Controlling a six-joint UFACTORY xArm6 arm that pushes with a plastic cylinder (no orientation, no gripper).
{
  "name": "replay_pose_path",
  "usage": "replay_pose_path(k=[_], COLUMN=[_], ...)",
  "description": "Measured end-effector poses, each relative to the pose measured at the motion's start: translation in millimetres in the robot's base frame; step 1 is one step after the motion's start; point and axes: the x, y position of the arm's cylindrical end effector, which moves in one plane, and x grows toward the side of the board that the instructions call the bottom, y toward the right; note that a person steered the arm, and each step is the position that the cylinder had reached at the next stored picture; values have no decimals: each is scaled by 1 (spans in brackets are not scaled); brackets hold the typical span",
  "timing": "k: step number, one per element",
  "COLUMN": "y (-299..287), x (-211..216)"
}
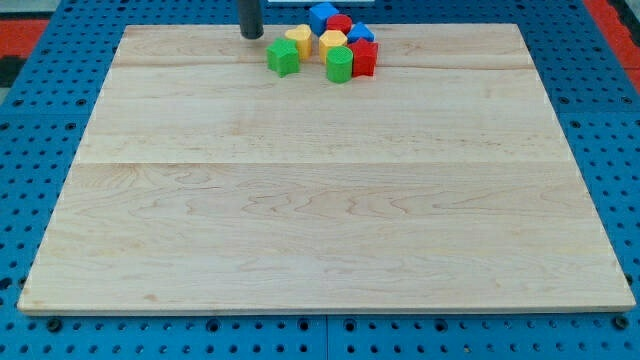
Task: Move the yellow heart to the left side of the yellow hexagon
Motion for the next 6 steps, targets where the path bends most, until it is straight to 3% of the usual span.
replay_pose_path(k=[2,4,6], y=[8,74,16], x=[0,6,13])
